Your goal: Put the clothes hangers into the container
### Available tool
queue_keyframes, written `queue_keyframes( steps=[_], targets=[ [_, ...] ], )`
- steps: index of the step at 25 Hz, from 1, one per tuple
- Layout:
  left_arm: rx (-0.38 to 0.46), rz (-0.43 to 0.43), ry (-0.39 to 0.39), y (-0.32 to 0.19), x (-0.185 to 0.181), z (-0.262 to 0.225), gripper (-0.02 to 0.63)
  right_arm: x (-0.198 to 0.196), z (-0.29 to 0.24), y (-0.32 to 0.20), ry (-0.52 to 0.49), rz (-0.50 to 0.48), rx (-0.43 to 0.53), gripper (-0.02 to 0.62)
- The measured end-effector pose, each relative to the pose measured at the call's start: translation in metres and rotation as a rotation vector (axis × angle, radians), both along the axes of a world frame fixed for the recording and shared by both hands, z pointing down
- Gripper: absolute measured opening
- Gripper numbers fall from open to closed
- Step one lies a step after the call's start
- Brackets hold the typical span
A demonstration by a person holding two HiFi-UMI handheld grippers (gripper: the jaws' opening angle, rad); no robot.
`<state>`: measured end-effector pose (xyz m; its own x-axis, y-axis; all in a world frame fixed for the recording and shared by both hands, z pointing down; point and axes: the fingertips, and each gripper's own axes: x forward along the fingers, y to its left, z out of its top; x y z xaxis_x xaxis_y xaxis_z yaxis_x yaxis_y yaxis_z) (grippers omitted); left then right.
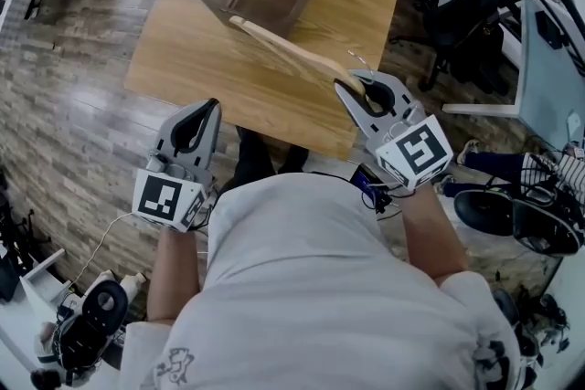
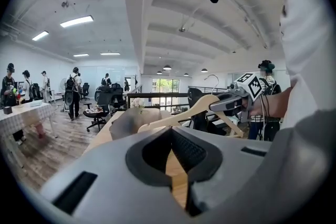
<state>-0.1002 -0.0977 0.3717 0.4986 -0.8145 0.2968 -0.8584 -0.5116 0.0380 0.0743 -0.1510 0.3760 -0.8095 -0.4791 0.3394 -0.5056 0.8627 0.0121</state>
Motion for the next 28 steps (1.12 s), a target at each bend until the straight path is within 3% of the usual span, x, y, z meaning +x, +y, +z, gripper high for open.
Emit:
queue_keyframes(
  steps=[12,18,28],
  targets=[
    [-0.011,0.052,-0.003,-0.053,-0.028,0.002,0.006,-0.028,-0.005,-0.061,0.068,0.034,0.054,0.061],
    [-0.022,0.080,0.010,-0.082,-0.051,0.007,0.006,-0.059,0.003,-0.095,0.190,0.014,0.069,0.061],
    [-0.047,0.116,0.044,-0.129,-0.086,0.019,0.006,-0.122,0.023,-0.140,0.462,-0.078,0.187,0.061]
  ],
)
